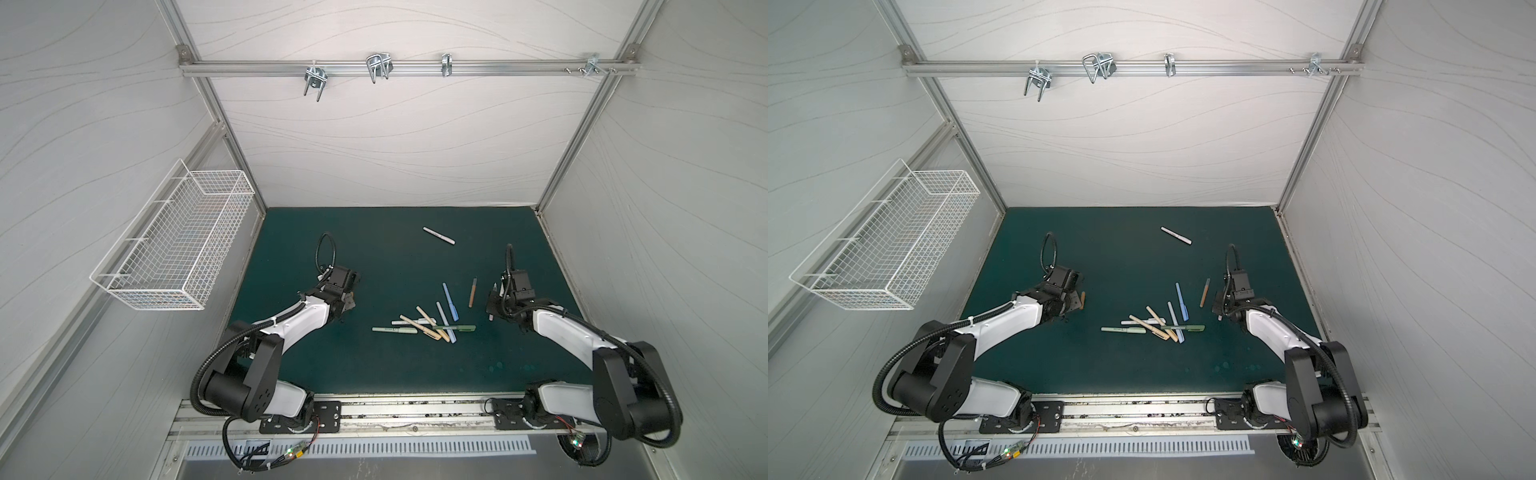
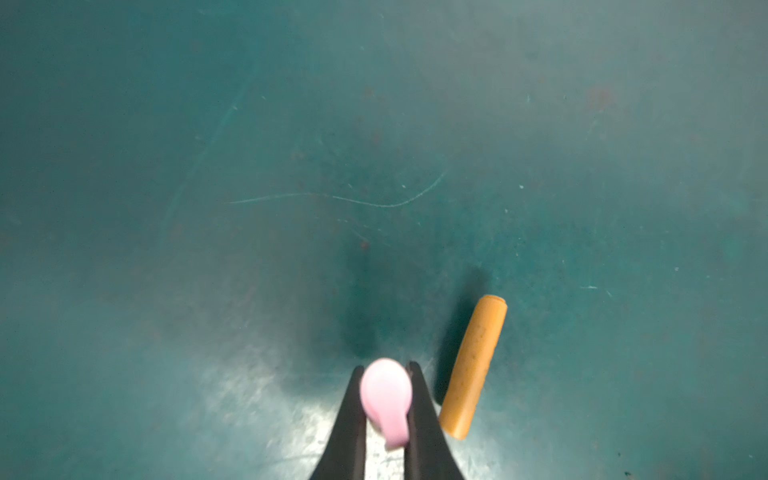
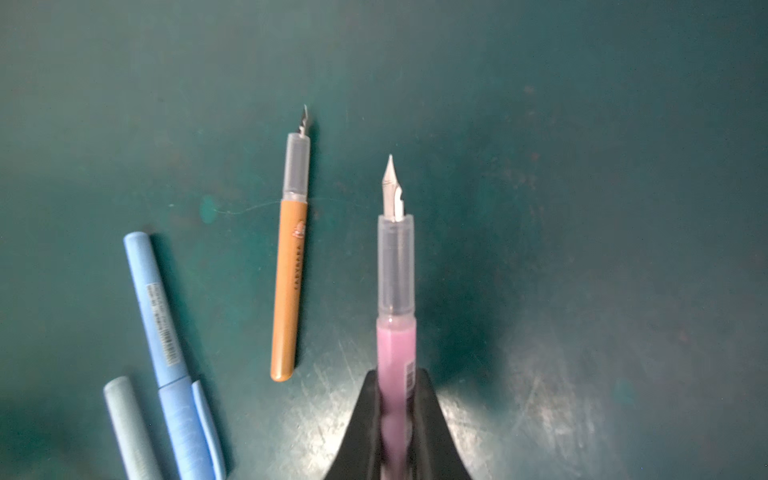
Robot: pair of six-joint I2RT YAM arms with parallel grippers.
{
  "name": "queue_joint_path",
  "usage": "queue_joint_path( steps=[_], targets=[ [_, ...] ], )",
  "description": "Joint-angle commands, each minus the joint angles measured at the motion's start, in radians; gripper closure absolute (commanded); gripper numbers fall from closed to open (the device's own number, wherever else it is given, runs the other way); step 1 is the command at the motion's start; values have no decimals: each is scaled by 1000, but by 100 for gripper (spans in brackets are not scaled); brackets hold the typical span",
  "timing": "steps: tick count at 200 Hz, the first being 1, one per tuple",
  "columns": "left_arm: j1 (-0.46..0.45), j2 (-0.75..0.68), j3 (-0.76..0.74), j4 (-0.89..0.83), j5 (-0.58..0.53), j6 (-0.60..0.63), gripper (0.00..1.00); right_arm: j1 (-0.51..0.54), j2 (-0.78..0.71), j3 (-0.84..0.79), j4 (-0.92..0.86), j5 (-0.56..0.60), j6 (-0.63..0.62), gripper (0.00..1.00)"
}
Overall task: Open the pen caps
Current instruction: 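Draw both arms apart, left holding the pink cap, right the uncapped pen, then lower and release the cap with the left gripper and the pen with the right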
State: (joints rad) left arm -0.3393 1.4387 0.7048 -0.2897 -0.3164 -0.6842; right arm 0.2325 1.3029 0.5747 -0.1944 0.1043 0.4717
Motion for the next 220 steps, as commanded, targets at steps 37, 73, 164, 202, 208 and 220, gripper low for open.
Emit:
queue_joint_path(
  steps=[37, 73, 164, 202, 208, 220],
  targets=[
    [46, 108, 68, -8, 55, 3, 100, -14, 102, 57, 19, -22, 7, 100],
    [52, 124, 76, -9, 66, 10, 90, -30, 163, 71, 31, -59, 10, 91],
    [48, 28, 52, -14, 68, 22, 50, -43, 148, 70, 22, -49, 21, 67],
    [-1, -138, -1, 12, 23, 33, 49, -42, -7, 15, 32, -17, 12, 61],
    [-17, -175, -17, 24, 8, 41, 48, -41, -38, 7, 33, -21, 7, 60],
    [-48, -245, -43, 48, -3, 59, 47, -38, -107, -12, 39, -28, -7, 59]
  ],
)
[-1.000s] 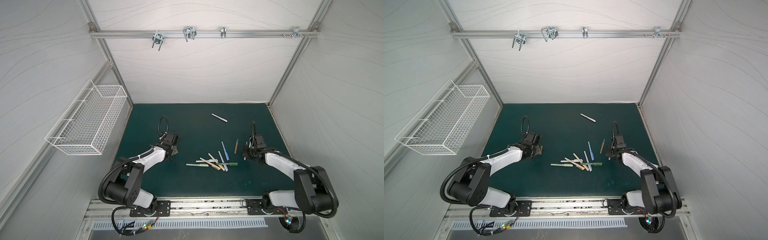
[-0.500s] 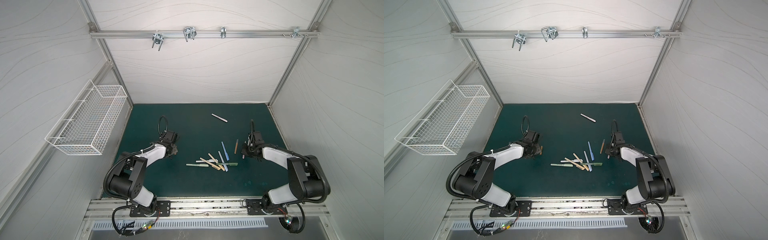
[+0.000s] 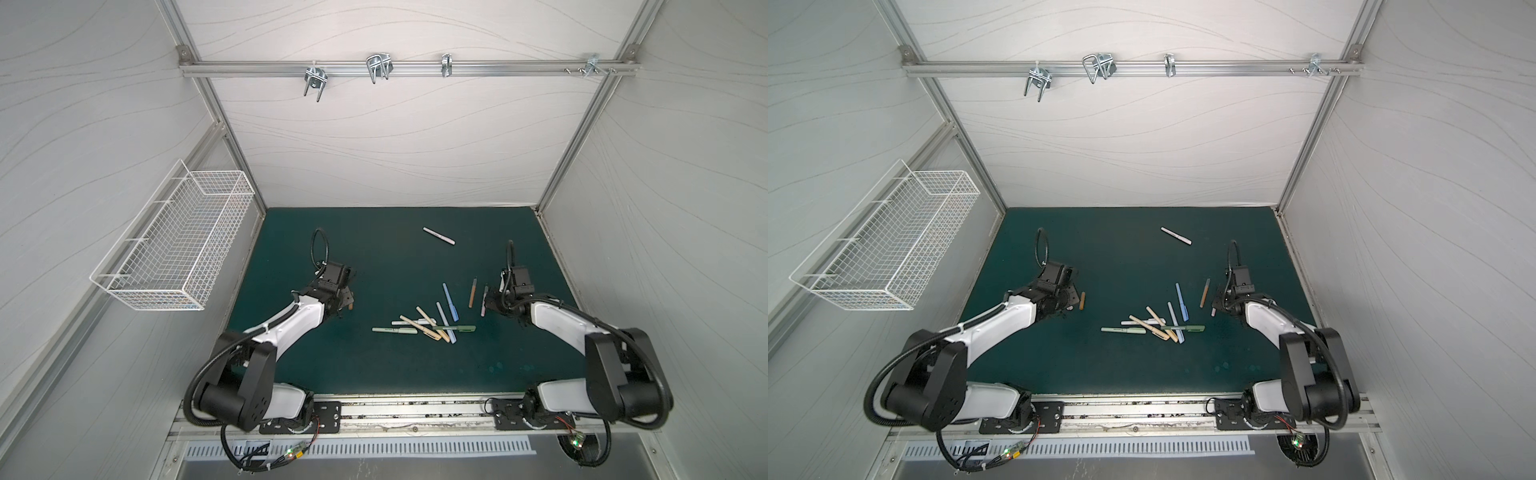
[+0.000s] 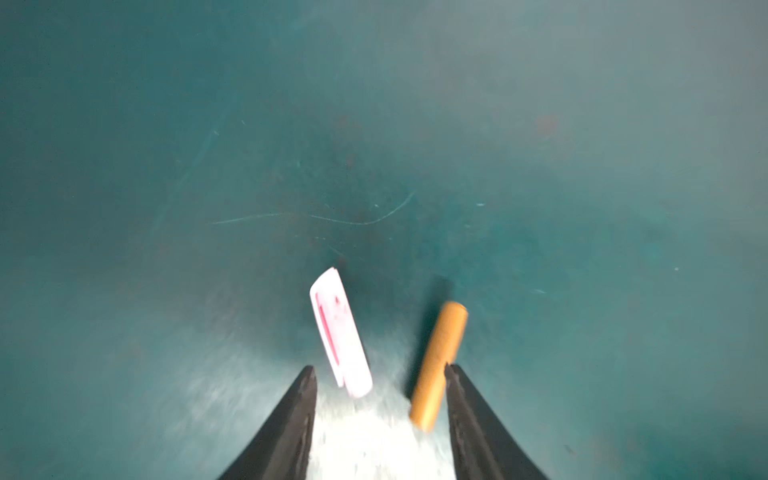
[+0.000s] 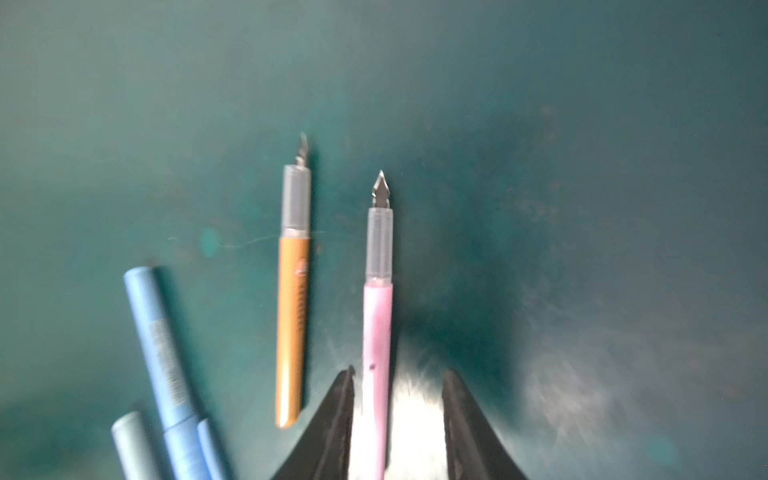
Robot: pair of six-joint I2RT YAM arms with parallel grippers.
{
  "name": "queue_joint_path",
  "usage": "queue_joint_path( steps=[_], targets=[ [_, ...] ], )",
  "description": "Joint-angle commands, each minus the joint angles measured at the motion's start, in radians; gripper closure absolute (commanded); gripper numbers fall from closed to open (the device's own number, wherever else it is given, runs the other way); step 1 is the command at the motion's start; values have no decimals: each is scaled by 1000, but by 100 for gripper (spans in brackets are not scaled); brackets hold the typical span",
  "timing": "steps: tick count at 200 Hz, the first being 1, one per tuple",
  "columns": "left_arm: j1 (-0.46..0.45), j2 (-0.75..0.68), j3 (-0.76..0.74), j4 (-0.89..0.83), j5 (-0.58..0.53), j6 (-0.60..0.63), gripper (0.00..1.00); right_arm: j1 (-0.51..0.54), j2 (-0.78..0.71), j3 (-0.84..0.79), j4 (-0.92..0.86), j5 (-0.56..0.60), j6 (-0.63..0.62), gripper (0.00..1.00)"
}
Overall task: Open the pen caps
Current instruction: 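Lower and release the cap with the left gripper and the pen with the right, then reach the right gripper to the far pink-and-white pen and grasp it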
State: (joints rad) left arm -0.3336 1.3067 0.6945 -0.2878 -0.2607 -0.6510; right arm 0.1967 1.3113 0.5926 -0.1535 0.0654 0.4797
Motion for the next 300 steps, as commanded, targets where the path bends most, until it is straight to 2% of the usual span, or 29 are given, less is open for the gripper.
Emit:
queue_joint_path(
  steps=[1, 22, 40, 55, 69, 98, 135, 174, 228, 300],
  targets=[
    [-56, -120, -34, 50, -59, 29, 47, -1, -119, -33, -1, 10, -16, 59],
    [-110, -221, -79, 127, -10, 85, 44, 32, -267, -57, 2, 8, -59, 58],
    [-149, -264, -112, 218, 105, 145, 41, 95, -369, -64, 18, 15, -113, 56],
    [-177, -274, -133, 298, 215, 177, 42, 157, -404, -48, 19, 51, -155, 52],
    [-201, -270, -142, 358, 291, 192, 43, 207, -376, -26, 36, 96, -181, 48],
    [-229, -209, -137, 452, 456, 206, 44, 242, -136, 114, 24, 120, -261, 41],
    [-279, -128, -102, 485, 546, 234, 44, 227, 208, 342, -4, 63, -370, 36],
    [-310, -116, -89, 492, 550, 229, 41, 166, 498, 618, -84, -88, -425, 34],
    [-309, -133, -107, 513, 554, 206, 41, 114, 837, 1059, -263, -186, -472, 39],
    [-311, -101, -102, 512, 526, 231, 41, 69, 1152, 1586, -546, -193, -510, 38]
  ],
)
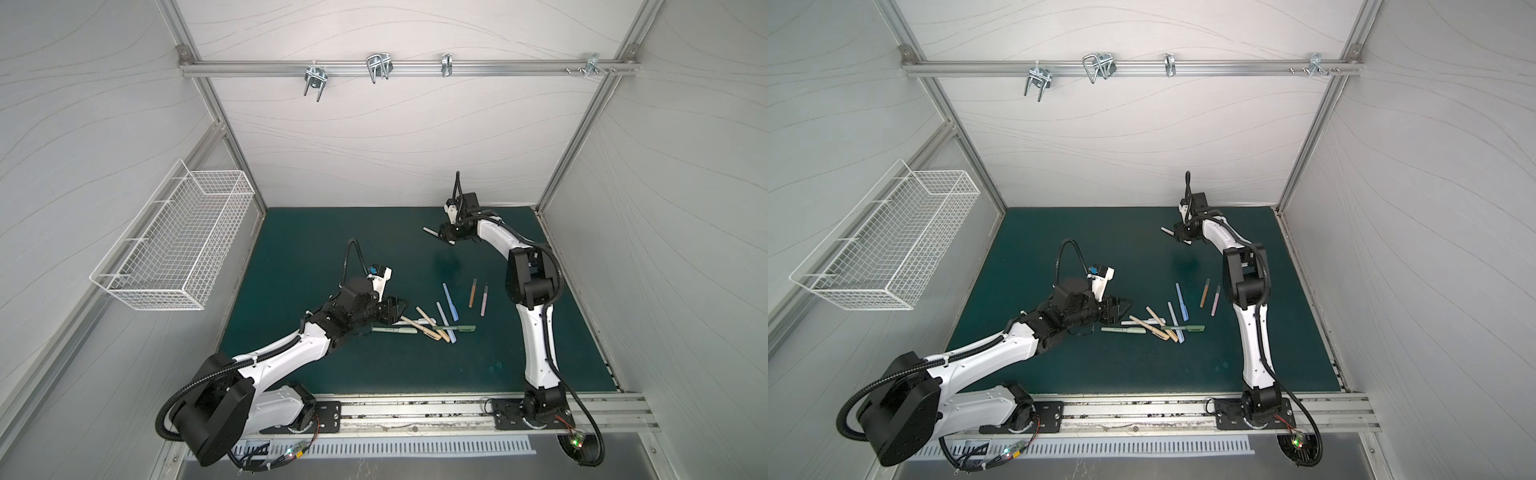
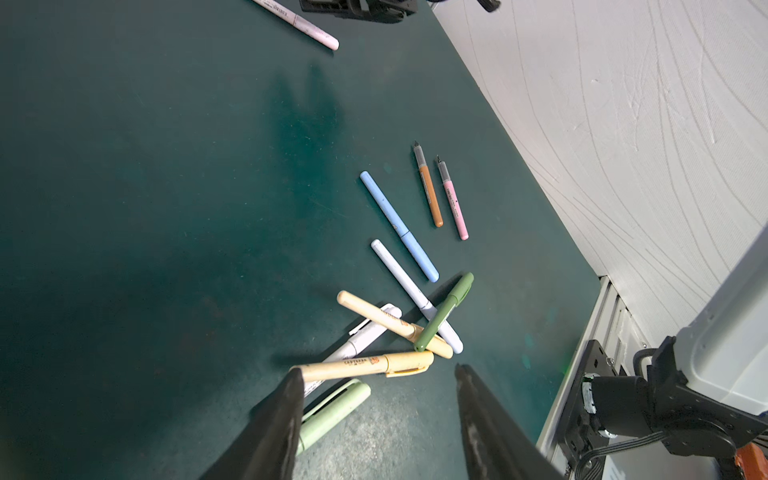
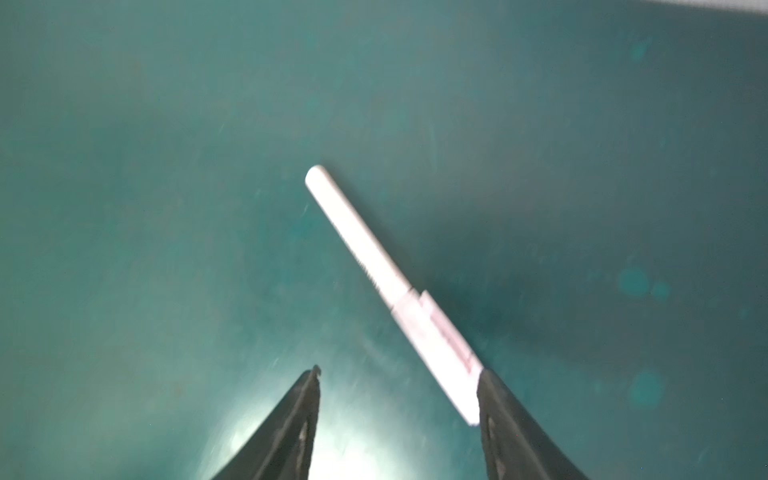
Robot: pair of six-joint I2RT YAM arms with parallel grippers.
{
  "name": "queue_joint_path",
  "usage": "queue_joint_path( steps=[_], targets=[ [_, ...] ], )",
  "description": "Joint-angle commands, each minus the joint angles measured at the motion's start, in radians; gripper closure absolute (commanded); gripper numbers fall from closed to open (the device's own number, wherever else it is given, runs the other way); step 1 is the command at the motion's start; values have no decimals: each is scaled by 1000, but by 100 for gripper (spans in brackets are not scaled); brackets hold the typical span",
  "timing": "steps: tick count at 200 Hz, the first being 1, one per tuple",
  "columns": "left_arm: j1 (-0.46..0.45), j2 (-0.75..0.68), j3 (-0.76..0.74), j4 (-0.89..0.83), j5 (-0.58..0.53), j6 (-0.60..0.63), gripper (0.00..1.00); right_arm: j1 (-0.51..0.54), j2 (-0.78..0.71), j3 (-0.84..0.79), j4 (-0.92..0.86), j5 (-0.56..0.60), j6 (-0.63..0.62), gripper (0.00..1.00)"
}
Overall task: Open the pen caps
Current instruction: 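Reach the right gripper to the far pink-and-white pen and grasp it, then bring the pink-and-white pen upright toward the left gripper while the left gripper opens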
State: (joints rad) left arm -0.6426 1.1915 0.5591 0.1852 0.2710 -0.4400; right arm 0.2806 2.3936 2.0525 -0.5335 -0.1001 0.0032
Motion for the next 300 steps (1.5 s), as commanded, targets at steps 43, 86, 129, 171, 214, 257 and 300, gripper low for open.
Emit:
queue_joint_path(
  steps=[43, 86, 129, 171, 214, 257, 300],
  targets=[
    [-1, 43, 41, 41, -7, 23, 41, -20, 178, 306, -283, -50, -71, 43],
    [-1, 58, 47, 37, -10, 29, 41, -23, 187, 313, -304, -78, -80, 47],
    [-1, 62, 48, 37, -10, 26, 41, -22, 192, 311, -332, -99, -83, 51],
    [-1, 60, 47, 37, -7, 24, 42, -18, 199, 315, -355, -91, -83, 56],
    [-1, 44, 41, 35, -25, 27, 42, -6, 206, 322, -373, -63, -87, 65],
    [-1, 39, 40, 31, -32, 25, 43, 40, 222, 343, -391, 77, -110, 64],
    [-2, 1, 25, 31, -57, 19, 43, 113, 236, 343, -375, 255, -177, 74]
  ],
)
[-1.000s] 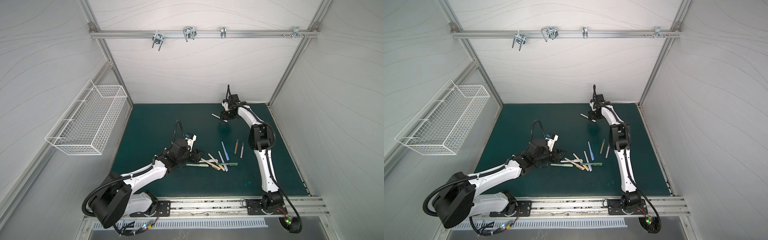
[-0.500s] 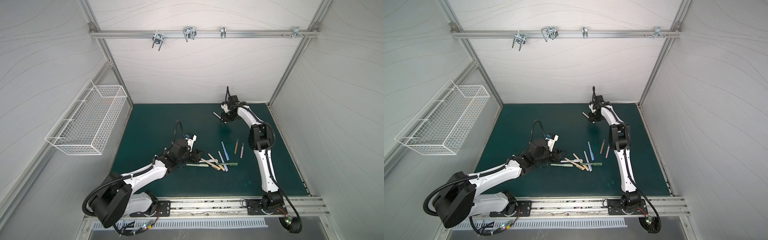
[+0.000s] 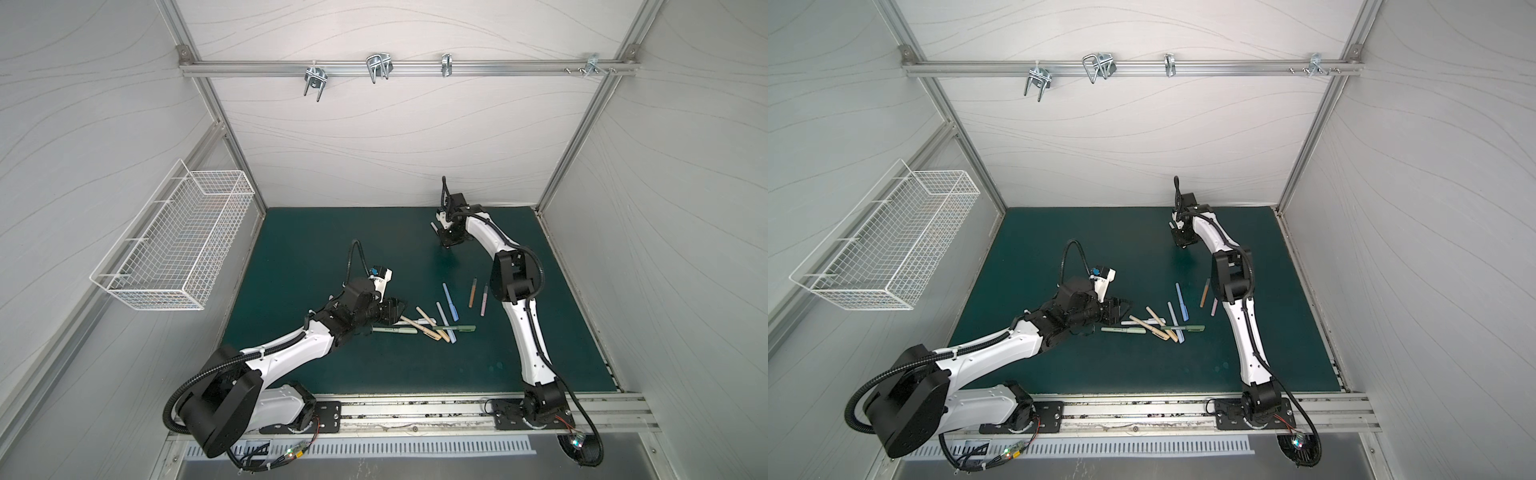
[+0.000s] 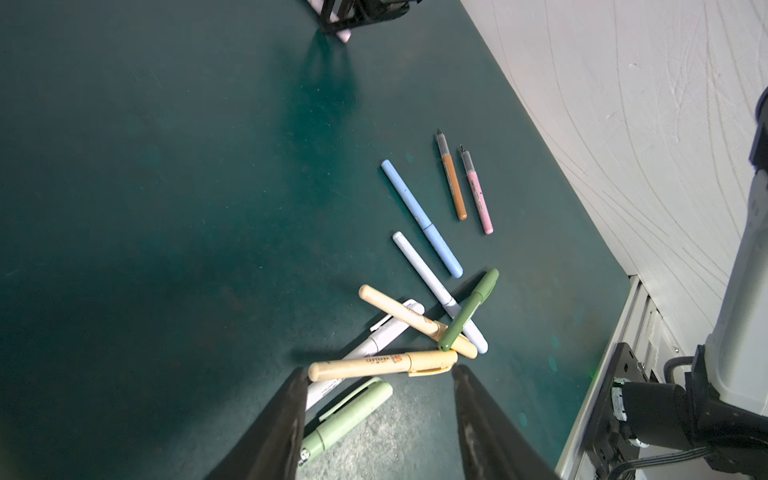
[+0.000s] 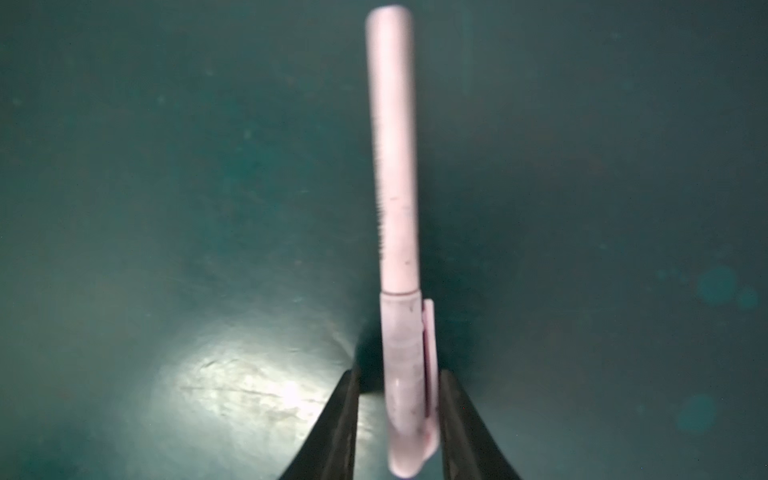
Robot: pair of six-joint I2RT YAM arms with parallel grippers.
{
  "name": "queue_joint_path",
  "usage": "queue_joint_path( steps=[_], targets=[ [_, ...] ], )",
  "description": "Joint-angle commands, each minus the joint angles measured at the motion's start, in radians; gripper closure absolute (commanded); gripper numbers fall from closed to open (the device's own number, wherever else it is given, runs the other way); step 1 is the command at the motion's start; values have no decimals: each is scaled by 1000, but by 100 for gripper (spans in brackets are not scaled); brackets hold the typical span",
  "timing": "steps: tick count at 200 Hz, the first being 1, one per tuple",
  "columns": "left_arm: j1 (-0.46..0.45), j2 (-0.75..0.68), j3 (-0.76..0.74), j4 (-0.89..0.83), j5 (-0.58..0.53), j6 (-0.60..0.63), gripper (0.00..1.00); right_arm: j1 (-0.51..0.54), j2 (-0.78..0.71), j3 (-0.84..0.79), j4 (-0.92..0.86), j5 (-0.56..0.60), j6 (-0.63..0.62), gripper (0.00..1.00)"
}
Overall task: Open the pen caps
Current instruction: 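Bring the pink-and-white pen upright toward the left gripper while the left gripper opens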
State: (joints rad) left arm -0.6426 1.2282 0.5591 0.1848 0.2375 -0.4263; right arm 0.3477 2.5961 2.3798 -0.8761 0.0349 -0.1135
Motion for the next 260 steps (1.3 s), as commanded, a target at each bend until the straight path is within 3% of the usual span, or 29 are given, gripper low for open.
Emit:
queue_joint_path(
  steps=[1, 29, 94, 173, 217, 260],
  targets=[
    [-1, -37, 24, 31, -24, 5, 43, 48, 33, 16, -31, 123, -68, 75],
    [0, -51, 18, 38, -22, -5, 43, 50, 6, -22, -10, 132, -59, 80],
    [-1, -70, 4, 59, -19, -5, 43, 50, -239, -336, 152, -41, 99, 90],
    [-2, -81, 4, 62, 2, 18, 40, 59, -742, -951, 453, -270, 246, 90],
    [-2, -85, -19, 118, 42, 22, 39, 125, -1027, -1240, 613, -330, 296, 90],
    [-1, -157, -51, 160, 80, 28, 39, 183, -1247, -1456, 747, -311, 299, 91]
  ],
)
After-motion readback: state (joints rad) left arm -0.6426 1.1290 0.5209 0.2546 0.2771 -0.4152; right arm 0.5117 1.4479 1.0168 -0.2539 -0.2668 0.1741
